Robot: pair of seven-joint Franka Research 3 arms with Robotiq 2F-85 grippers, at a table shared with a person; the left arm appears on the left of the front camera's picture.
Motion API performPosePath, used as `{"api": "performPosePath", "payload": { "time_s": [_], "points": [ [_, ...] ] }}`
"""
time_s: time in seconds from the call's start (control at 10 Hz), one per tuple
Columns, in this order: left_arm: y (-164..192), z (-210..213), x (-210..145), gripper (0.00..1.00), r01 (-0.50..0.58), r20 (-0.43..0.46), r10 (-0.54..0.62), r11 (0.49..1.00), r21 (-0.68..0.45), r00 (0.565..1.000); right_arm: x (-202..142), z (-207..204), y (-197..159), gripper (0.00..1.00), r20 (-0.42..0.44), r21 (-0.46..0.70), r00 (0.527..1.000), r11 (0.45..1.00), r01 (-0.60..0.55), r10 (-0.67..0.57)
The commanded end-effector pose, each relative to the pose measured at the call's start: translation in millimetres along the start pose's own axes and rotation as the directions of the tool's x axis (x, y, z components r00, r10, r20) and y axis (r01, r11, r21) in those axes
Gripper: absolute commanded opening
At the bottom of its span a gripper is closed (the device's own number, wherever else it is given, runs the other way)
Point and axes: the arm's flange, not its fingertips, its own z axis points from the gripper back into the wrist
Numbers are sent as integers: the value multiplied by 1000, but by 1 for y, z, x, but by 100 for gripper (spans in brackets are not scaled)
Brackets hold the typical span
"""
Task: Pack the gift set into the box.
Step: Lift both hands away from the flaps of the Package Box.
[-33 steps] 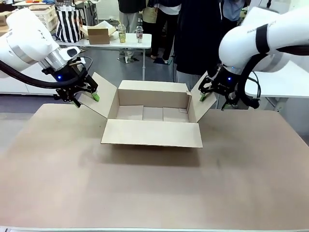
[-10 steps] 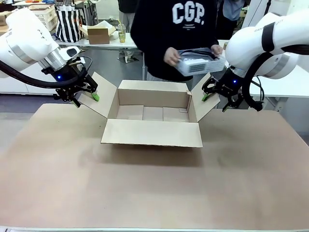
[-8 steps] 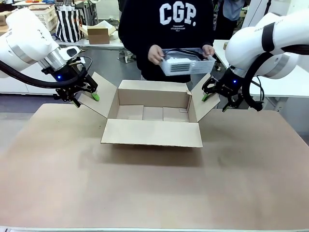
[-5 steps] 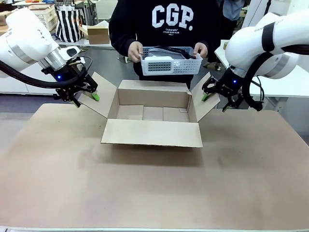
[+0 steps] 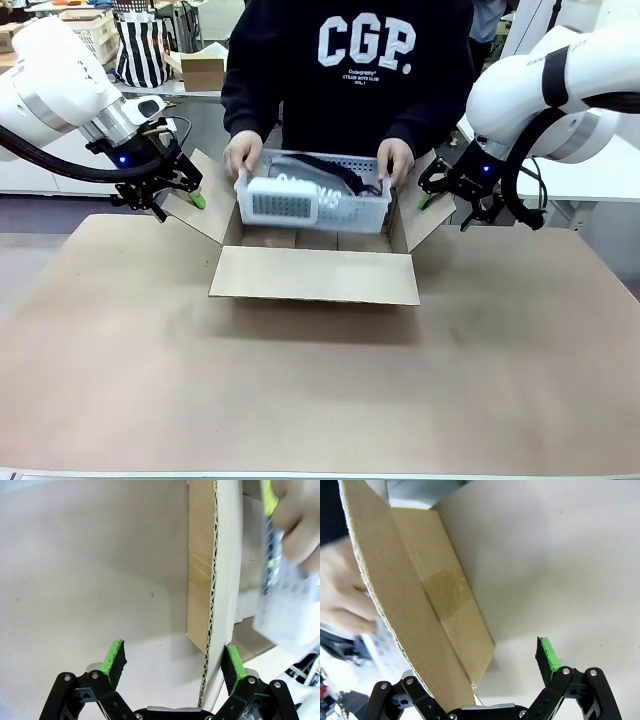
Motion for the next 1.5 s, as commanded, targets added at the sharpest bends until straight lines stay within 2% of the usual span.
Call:
{"api": "performPosePath", "payload": {
  "time_s": [0.0,1.4],
  "points": [
    [-1,3,-2,100,-11,2,11,1000,16,1000,-1,-3,5,100,-7,-24,1000,1000,17,-17],
    [-1,3,-2,100,-11,2,11,1000,16,1000,-1,-3,5,100,-7,-24,1000,1000,17,-17]
  ]
}}
